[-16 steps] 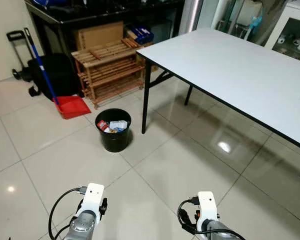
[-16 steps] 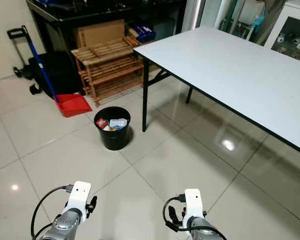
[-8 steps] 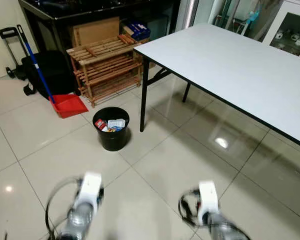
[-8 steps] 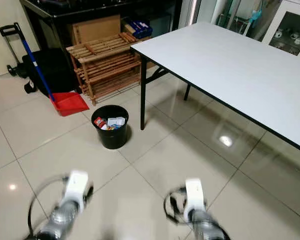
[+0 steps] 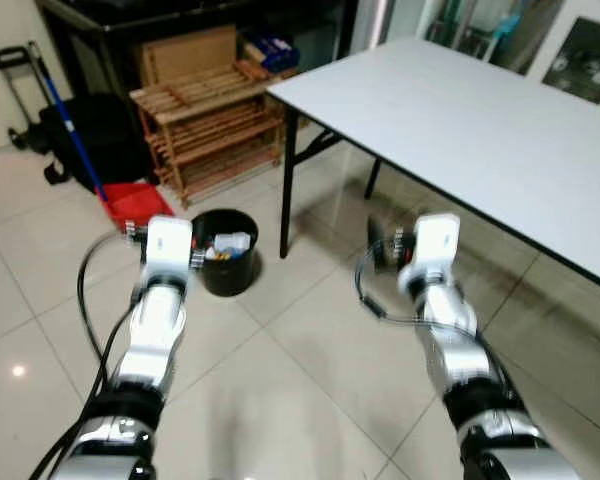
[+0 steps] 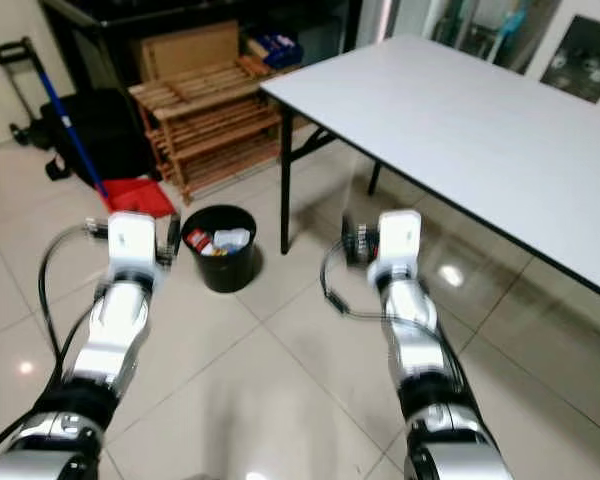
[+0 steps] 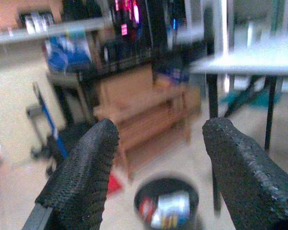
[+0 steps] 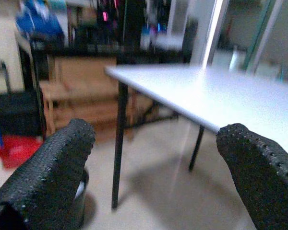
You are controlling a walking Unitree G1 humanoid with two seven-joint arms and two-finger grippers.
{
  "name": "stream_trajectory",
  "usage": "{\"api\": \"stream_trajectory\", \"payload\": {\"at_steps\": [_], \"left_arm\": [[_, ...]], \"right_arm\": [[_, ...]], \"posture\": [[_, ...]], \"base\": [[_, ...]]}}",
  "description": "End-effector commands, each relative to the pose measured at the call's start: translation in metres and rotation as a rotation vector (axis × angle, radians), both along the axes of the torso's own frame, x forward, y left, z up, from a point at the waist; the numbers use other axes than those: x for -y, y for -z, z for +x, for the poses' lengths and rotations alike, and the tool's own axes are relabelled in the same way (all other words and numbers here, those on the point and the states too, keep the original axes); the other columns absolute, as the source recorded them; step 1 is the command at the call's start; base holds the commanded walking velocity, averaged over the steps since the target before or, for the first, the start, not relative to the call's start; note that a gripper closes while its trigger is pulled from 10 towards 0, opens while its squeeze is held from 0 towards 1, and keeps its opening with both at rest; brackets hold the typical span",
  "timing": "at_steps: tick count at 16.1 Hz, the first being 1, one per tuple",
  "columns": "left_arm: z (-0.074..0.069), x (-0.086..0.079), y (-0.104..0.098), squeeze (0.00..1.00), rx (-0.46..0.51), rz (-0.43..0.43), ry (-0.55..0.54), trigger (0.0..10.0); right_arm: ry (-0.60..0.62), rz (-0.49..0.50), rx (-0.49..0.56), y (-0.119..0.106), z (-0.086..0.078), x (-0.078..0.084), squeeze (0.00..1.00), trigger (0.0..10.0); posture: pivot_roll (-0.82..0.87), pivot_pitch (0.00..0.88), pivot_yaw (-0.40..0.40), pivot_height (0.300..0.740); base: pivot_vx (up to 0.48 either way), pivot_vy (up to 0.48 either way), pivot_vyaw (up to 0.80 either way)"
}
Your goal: Picking trash to rubbish bin
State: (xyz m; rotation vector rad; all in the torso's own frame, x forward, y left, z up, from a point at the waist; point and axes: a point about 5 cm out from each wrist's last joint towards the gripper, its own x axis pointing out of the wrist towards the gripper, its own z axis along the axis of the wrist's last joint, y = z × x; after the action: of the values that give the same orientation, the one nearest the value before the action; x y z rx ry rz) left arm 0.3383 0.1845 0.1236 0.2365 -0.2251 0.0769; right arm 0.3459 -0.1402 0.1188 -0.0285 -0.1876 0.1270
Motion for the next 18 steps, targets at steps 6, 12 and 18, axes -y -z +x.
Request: {"api": "stream_trajectory", "payload": {"at_steps": [6, 12, 18], "left_arm": [[0.004, 0.054, -0.027, 0.00, 0.080, -0.026, 0.134, 10.0], [0.004, 0.051, -0.023, 0.00, 0.037, 0.019, 0.084, 10.0], [0.004, 0.052, -0.026, 0.00, 0.037, 0.005, 0.089, 10.0]], "right_arm": [[0.001, 0.015, 0.079, -0.022, -0.002, -0.016, 0.00, 10.0], [-0.028, 0.005, 0.063, -0.024, -0.005, -0.026, 0.00, 10.0], [-0.037, -0.004, 0.051, -0.024, -0.005, -0.028, 0.00, 10.0]], "posture": [[-0.03, 0.000, -0.063, 0.740], [-0.02, 0.000, -0.072, 0.740], [-0.02, 0.000, -0.071, 0.740]], "base": [[0.000, 0.000, -0.27], [0.000, -0.400, -0.80], [0.000, -0.106, -0.80]]}}
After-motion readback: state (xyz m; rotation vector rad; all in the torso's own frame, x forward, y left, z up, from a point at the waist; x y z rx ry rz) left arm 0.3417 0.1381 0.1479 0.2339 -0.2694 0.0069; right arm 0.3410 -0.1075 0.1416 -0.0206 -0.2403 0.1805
